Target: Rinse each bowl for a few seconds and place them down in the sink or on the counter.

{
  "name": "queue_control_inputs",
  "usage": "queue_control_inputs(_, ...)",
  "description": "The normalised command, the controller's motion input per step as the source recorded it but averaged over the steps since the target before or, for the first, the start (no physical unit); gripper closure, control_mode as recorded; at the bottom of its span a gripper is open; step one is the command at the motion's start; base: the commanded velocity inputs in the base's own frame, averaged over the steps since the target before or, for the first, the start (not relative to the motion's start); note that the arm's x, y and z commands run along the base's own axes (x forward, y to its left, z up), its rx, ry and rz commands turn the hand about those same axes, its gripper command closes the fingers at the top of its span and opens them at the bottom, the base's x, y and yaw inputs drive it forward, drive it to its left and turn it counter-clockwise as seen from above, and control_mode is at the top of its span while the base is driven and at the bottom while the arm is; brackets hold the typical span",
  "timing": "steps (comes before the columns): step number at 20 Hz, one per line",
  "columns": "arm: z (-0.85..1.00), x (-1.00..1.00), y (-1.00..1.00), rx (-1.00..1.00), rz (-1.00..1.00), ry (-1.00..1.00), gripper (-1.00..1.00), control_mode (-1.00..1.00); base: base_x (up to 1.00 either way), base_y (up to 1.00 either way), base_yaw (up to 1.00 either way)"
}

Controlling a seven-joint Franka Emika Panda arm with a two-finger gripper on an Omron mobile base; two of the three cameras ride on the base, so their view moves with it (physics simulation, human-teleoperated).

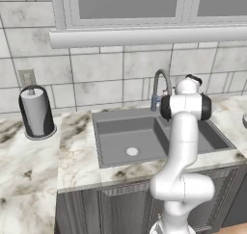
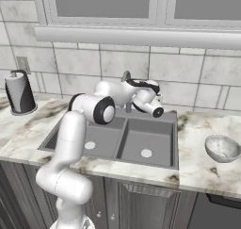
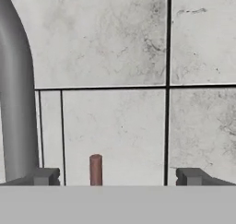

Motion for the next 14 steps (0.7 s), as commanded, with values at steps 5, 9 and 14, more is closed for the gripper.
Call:
queue_control_inputs(5,-0.13,0.33,-0.05,0.0,0.0,0.02,-1.0,-1.0,0.0,0.0,0.0)
queue_control_inputs(9,-0.2,0.31,-0.11,0.02,0.0,0.04,-1.0,-1.0,0.0,0.0,0.0)
queue_control_inputs(14,-0.15,0.31,-0.11,0.02,0.0,0.02,-1.0,-1.0,0.0,0.0,0.0)
